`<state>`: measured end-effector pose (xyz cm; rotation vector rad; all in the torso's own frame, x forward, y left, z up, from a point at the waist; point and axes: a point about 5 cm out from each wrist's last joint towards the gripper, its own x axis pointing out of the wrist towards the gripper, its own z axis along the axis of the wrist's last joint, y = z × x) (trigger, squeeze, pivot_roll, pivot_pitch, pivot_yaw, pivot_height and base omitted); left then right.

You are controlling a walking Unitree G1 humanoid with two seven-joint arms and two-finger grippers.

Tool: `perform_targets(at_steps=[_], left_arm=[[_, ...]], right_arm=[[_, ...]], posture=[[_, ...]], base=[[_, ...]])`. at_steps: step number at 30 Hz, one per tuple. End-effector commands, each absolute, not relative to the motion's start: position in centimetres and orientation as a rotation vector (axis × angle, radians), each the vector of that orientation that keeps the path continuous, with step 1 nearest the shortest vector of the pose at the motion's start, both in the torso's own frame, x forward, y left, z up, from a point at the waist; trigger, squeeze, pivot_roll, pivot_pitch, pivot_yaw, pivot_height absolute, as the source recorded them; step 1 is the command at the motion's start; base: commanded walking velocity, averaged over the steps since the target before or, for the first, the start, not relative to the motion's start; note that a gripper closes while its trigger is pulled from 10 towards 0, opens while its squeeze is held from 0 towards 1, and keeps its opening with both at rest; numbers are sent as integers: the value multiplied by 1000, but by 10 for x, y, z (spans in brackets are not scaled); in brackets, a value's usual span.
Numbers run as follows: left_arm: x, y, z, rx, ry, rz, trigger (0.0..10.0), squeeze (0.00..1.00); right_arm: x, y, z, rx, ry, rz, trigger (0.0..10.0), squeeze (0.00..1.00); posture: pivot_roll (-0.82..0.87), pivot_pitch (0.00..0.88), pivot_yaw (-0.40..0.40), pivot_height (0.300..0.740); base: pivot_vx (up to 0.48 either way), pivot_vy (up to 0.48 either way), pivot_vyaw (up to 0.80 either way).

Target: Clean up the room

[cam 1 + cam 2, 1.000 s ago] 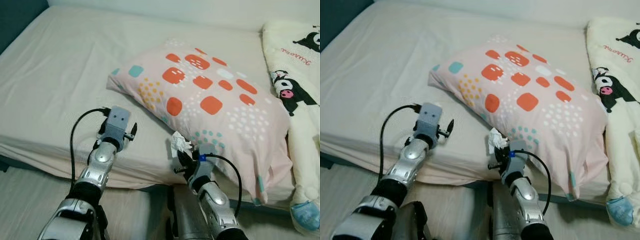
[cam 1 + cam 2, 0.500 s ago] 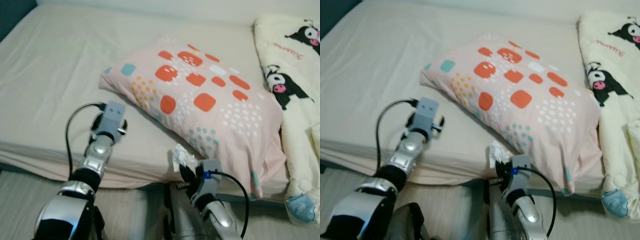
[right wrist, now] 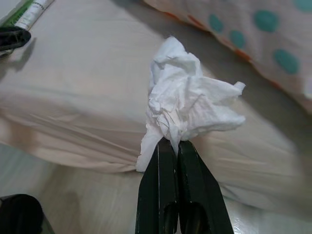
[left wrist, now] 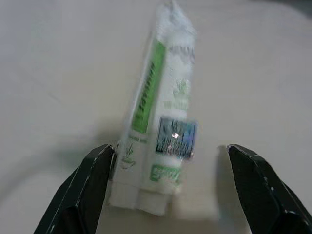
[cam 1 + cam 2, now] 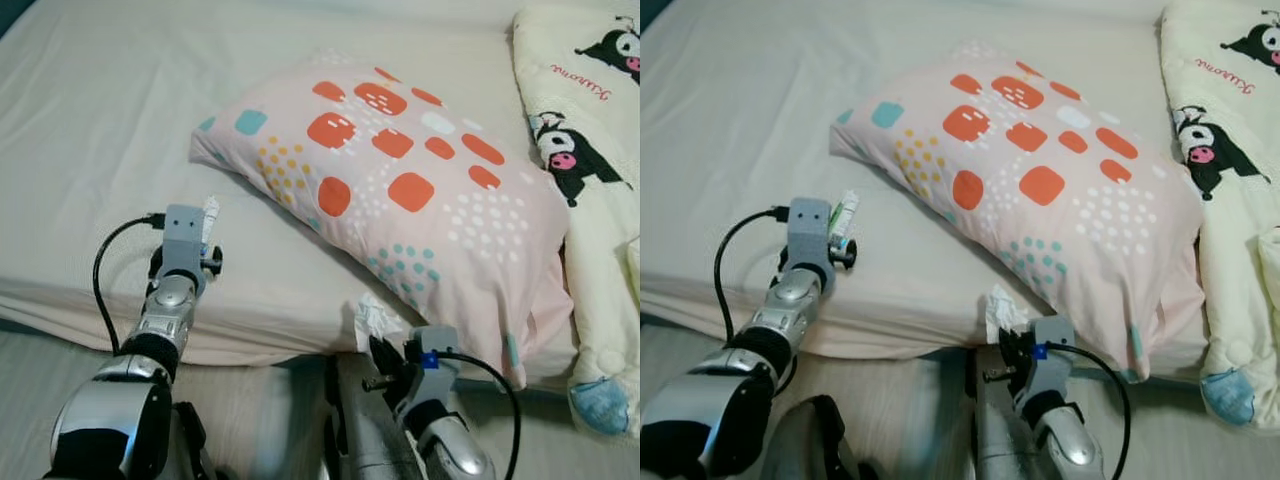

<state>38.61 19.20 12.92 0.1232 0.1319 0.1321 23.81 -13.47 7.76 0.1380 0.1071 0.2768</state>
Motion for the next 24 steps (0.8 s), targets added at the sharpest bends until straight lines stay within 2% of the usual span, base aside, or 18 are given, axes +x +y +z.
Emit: perform_targets(at_steps=[1, 10, 17, 18, 19, 24], left_arm=[[378, 190, 110, 106, 194, 114, 10000, 0], [378, 191, 111, 160, 193, 150, 10000, 0], [377, 197, 111, 175, 192, 208, 10000, 0], [377, 198, 110, 181, 195, 221, 6275, 0], [376, 199, 110, 173, 197, 234, 0, 0], [376, 201, 111, 149, 185, 267, 0, 0]], right_arm=[[231, -138, 73, 150, 143, 261, 0, 0], [228, -142, 79, 151, 154, 243, 0, 0], [225, -142, 81, 154, 175, 243, 0, 0], [224, -142, 82, 153, 179, 244, 0, 0], [224, -142, 83, 153, 179, 244, 0, 0], [224, -142, 84, 154, 184, 240, 0, 0]], posture=[[-359, 452, -83, 565], [-367, 497, -89, 565], [-369, 496, -92, 565], [-372, 495, -91, 565], [-372, 495, -91, 565], [-378, 488, -84, 565]], base=[[0, 0, 0], [0, 0, 0], [0, 0, 0], [0, 0, 0], [0, 0, 0], [0, 0, 0]])
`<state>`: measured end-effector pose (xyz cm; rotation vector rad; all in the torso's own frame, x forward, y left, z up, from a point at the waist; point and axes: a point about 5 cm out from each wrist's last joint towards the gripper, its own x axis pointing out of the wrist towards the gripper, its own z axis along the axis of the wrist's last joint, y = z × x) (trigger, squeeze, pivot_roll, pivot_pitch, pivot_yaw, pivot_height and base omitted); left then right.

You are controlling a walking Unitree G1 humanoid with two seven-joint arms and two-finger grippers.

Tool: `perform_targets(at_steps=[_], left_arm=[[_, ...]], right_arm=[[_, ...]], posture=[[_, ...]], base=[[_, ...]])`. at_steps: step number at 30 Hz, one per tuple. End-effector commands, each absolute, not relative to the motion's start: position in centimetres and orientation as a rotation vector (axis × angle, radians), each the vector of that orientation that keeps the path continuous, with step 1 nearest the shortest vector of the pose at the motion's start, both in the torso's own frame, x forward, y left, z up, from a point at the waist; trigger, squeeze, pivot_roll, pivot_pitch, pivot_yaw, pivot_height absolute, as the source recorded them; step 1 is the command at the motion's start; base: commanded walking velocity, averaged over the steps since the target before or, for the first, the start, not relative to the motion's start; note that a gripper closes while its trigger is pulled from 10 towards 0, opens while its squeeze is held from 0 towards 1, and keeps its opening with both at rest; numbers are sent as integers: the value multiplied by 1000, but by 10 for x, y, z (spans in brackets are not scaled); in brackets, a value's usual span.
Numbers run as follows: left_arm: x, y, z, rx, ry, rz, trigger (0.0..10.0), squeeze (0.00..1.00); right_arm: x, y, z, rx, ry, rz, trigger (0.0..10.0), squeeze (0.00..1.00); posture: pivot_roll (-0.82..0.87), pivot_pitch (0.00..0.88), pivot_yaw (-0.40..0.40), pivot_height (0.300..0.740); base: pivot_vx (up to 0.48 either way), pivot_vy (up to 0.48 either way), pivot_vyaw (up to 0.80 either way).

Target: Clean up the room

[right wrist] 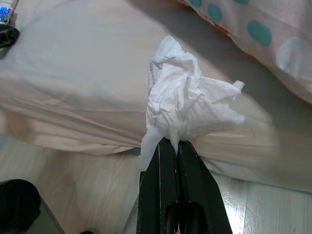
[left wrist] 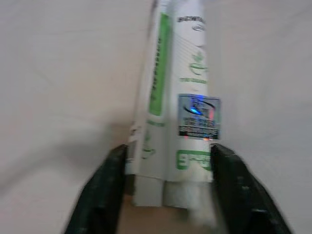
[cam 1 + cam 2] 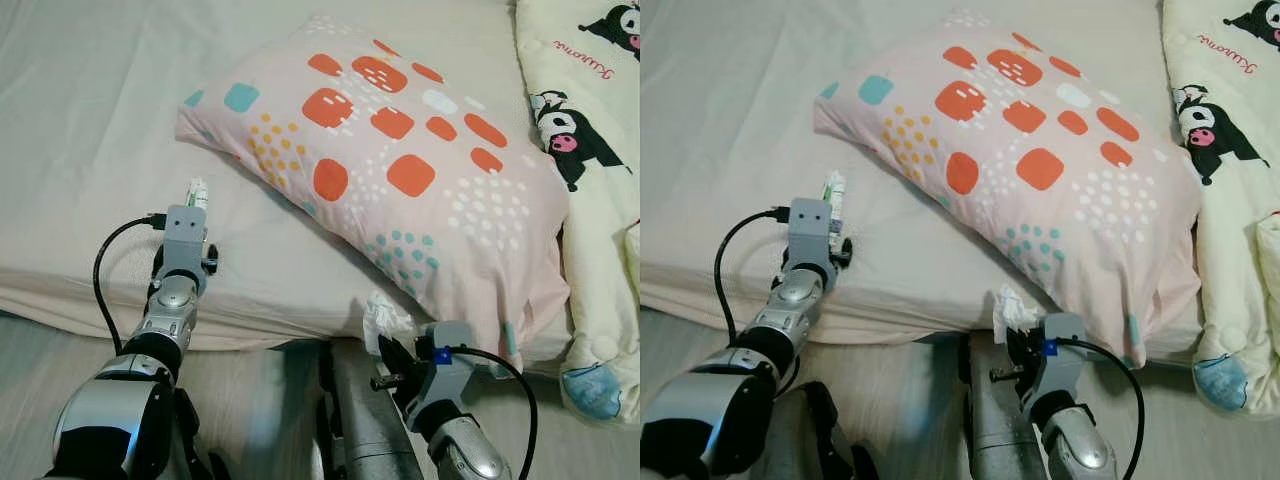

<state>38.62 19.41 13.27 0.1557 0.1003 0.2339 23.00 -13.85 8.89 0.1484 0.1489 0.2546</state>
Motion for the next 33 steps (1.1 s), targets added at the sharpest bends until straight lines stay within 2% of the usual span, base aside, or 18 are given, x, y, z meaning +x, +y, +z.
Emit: perform_targets(at_steps=[1, 15, 18, 20, 21, 25, 27, 29, 30, 33], left_arm=[[376, 201, 111, 144, 183, 272, 0, 0], [374, 207, 109, 111, 191, 299, 0, 0], [372, 207, 105, 31, 197, 295, 0, 0], [373, 204, 105, -114, 184, 271, 0, 0], [373, 204, 105, -114, 184, 271, 0, 0], [380, 190, 124, -453, 14, 75, 0, 0], [380, 191, 129, -484, -28, 42, 0, 0], [379, 195, 134, -481, -80, 14, 353, 0], [374, 205, 138, -449, -128, 18, 4235, 0], [371, 211, 140, -423, -156, 22, 4235, 0]], right_arm=[[224, -142, 83, 155, 185, 239, 0, 0], [236, -138, 86, 160, 168, 246, 0, 0], [242, -136, 85, 162, 159, 252, 0, 0], [250, -133, 87, 166, 147, 265, 0, 0], [250, -133, 87, 166, 147, 265, 0, 0], [271, -121, 93, 163, 109, 315, 0, 0], [274, -118, 94, 164, 100, 332, 0, 0], [278, -114, 95, 167, 94, 349, 0, 0], [282, -110, 95, 175, 88, 375, 0, 0], [284, -106, 96, 181, 84, 392, 0, 0]], posture=[[-376, 486, -82, 565], [-341, 429, -58, 565], [-331, 412, -51, 565], [-310, 371, -36, 565], [-310, 371, -36, 565], [-256, 300, -18, 565], [-252, 294, -16, 565], [-220, 265, -12, 570], [-196, 250, -14, 575], [-189, 245, -14, 580]], base=[[0, 0, 0], [0, 0, 0], [0, 0, 0], [0, 0, 0], [0, 0, 0], [0, 0, 0], [0, 0, 0], [0, 0, 0], [0, 0, 0], [0, 0, 0]])
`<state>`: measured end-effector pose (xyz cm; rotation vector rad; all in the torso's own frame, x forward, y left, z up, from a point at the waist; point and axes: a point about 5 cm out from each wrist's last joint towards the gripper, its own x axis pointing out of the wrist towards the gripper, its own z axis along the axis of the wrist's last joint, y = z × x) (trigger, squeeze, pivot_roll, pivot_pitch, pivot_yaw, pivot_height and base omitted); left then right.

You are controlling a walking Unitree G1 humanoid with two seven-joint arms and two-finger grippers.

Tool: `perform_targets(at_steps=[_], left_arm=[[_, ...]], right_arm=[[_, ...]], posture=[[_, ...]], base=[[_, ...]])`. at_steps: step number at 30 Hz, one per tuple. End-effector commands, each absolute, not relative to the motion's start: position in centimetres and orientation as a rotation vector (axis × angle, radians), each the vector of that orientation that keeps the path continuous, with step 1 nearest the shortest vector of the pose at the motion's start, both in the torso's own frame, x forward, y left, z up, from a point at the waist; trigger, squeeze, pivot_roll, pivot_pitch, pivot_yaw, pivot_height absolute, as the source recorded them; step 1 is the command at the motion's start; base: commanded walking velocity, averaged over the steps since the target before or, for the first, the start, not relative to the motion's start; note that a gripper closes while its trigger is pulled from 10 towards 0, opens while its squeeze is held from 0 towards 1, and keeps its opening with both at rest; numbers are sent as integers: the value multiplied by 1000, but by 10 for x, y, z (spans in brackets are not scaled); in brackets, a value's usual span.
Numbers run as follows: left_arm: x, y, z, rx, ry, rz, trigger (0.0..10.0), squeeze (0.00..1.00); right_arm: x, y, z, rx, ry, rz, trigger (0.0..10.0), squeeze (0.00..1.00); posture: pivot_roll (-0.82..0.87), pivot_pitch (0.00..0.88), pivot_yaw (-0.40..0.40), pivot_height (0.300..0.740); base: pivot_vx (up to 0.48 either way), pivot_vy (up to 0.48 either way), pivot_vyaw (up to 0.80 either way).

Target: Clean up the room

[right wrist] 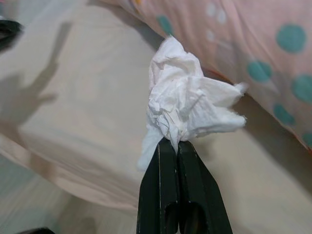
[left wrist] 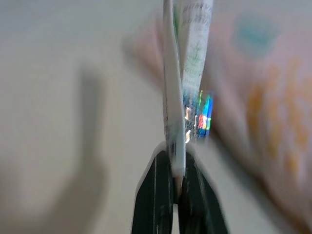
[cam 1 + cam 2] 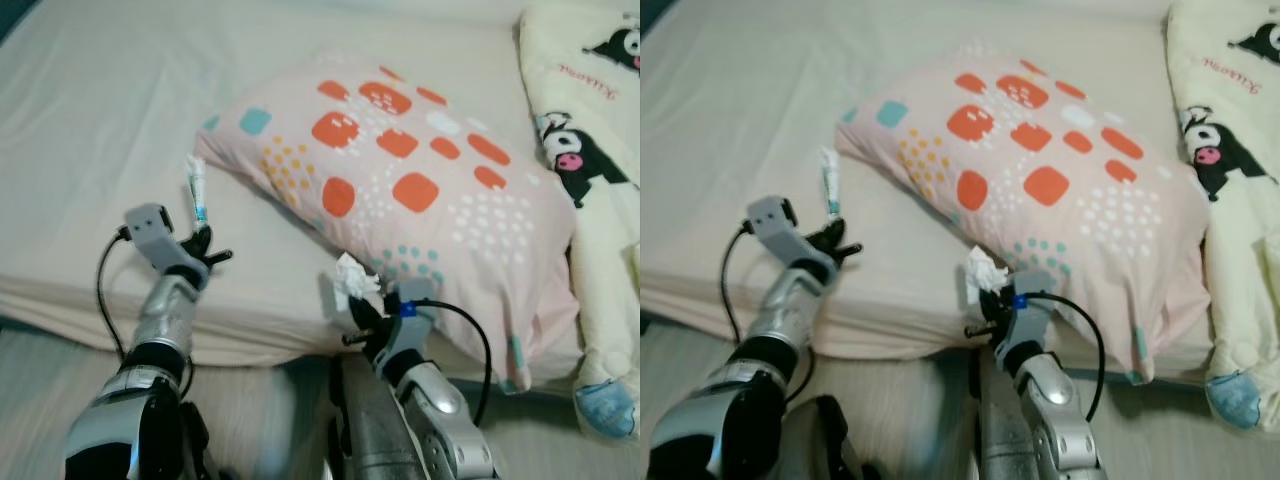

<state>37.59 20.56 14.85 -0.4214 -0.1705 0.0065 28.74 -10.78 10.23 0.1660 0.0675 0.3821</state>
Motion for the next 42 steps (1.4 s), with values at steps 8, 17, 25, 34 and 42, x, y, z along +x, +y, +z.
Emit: perform_targets(at_steps=[8, 17, 25, 34, 42], left_arm=[[321, 269, 118, -122, -149, 241, 10000, 0], [287, 198, 44, -185, 116, 52, 10000, 0], [294, 171, 52, -152, 112, -33, 10000, 0], [309, 188, 57, -116, 144, -4, 10000, 0], [304, 189, 45, -78, 178, -5, 10000, 0]], right_arm=[[307, -82, 97, 192, 79, 510, 0, 0], [311, -85, 81, 169, 124, 514, 0, 0], [312, -91, 72, 175, 134, 487, 0, 0], [307, -102, 53, 162, 185, 442, 0, 0], [305, -112, 36, 123, 256, 418, 0, 0]], posture=[[-78, 175, -44, 605], [-69, 140, -35, 640], [-75, 134, -16, 660], [-92, 99, -5, 685], [-89, 77, -19, 720]], base=[[0, 0, 0], [0, 0, 0], [0, 0, 0], [0, 0, 0], [-180, 0, 0]])
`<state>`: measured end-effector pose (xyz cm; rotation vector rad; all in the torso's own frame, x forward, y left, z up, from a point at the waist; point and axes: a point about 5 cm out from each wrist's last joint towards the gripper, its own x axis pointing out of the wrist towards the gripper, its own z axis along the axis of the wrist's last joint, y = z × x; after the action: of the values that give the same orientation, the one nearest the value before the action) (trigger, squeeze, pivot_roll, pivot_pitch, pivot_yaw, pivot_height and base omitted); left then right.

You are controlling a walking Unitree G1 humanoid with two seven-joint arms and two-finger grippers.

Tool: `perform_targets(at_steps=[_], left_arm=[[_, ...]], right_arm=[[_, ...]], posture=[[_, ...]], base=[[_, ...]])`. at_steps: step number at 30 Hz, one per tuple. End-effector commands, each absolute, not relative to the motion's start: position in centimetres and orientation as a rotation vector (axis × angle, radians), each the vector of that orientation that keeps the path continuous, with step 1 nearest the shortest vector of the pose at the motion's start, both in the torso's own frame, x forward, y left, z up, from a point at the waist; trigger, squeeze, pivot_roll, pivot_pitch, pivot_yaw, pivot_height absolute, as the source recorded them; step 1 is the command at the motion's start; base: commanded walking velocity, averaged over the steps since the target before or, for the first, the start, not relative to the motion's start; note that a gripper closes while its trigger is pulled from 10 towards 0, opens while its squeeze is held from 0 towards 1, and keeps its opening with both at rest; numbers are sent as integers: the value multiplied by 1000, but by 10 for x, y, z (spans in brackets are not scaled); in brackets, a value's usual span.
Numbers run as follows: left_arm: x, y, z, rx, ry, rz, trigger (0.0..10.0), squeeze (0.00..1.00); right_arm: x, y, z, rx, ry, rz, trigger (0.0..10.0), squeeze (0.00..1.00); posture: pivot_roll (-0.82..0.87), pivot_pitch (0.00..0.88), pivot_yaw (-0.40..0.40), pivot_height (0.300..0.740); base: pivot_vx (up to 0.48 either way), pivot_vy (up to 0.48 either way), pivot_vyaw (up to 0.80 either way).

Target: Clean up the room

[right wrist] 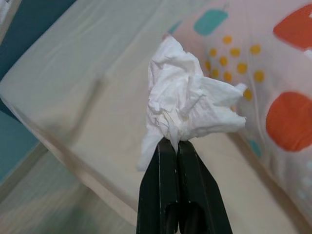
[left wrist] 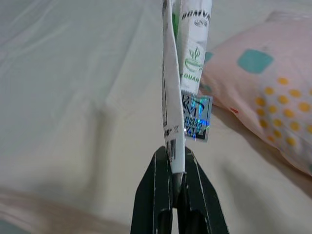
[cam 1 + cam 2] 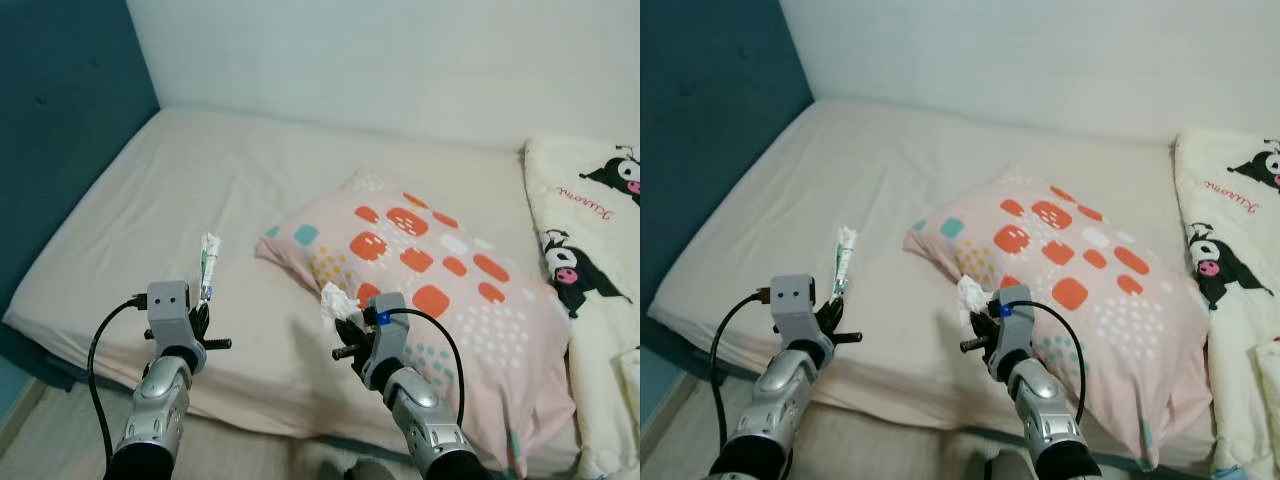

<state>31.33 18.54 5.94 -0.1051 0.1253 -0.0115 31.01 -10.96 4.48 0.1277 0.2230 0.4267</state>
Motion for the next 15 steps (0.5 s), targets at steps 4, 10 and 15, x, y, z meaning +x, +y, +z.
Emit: perform_targets(at_steps=[4, 10, 15], left_arm=[[294, 196, 27, -55, 256, 26, 10000, 0], [276, 193, 8, -51, 317, -16, 10000, 0], [259, 188, -8, -58, 374, -54, 10000, 0]], right_arm=[[298, -118, 20, 87, 332, 395, 0, 0], [286, -131, 4, 53, 392, 375, 0, 0], [281, -136, 0, 32, 396, 377, 0, 0]], posture=[[-89, 73, -28, 735], [-85, 76, -36, 740], [-89, 83, -37, 740]], base=[[0, 0, 0], [0, 0, 0], [0, 0, 0]])
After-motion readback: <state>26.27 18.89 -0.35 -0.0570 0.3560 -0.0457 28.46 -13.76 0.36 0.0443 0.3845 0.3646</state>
